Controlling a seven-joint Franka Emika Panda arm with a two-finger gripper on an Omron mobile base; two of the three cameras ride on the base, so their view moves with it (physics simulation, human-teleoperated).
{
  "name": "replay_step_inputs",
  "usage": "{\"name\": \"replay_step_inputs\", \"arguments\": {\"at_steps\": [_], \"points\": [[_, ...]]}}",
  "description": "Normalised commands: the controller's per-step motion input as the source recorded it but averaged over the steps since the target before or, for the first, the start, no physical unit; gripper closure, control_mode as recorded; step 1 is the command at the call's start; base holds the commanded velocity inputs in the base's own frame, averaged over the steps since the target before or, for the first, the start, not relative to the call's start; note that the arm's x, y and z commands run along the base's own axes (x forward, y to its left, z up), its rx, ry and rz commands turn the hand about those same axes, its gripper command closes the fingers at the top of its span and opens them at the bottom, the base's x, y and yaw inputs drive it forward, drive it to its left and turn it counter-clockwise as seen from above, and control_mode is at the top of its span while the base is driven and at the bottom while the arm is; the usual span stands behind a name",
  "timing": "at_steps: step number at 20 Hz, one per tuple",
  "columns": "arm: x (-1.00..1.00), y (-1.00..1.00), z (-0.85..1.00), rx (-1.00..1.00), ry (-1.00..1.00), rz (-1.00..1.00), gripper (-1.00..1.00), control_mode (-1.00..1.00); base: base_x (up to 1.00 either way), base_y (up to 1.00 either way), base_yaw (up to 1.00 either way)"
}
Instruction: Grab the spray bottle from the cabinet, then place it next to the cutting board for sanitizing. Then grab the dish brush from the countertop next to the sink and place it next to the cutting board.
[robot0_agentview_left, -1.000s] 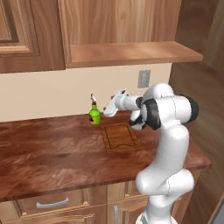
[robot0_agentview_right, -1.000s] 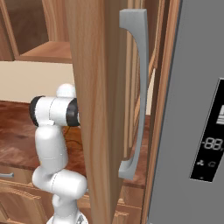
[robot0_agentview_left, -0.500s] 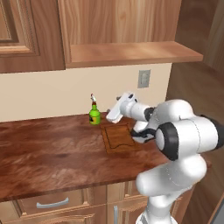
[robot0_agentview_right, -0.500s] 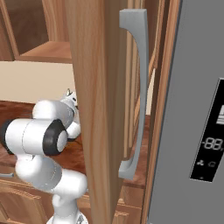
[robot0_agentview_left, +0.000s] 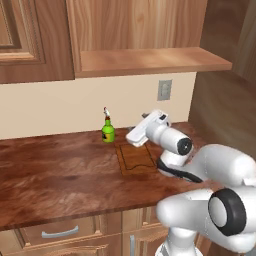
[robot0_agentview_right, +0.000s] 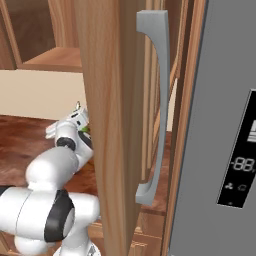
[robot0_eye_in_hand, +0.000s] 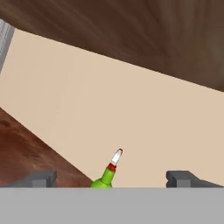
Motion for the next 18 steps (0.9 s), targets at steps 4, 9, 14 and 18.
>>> {"name": "replay_step_inputs", "arguments": {"at_steps": [4, 9, 14, 18], "points": [[-0.59, -0.29, 0.94, 0.09, 0.11, -0.03, -1.00, -1.00, 0.00, 0.00, 0.00], [-0.42, -0.25, 0.99, 0.05, 0.15, -0.06, -1.00, -1.00, 0.00, 0.00, 0.00], [-0.40, -0.24, 1.00, 0.01, 0.18, -0.08, -1.00, -1.00, 0.00, 0.00, 0.00], [-0.46, -0.22, 1.00, 0.00, 0.20, -0.09, -1.00, -1.00, 0.00, 0.00, 0.00]]}}
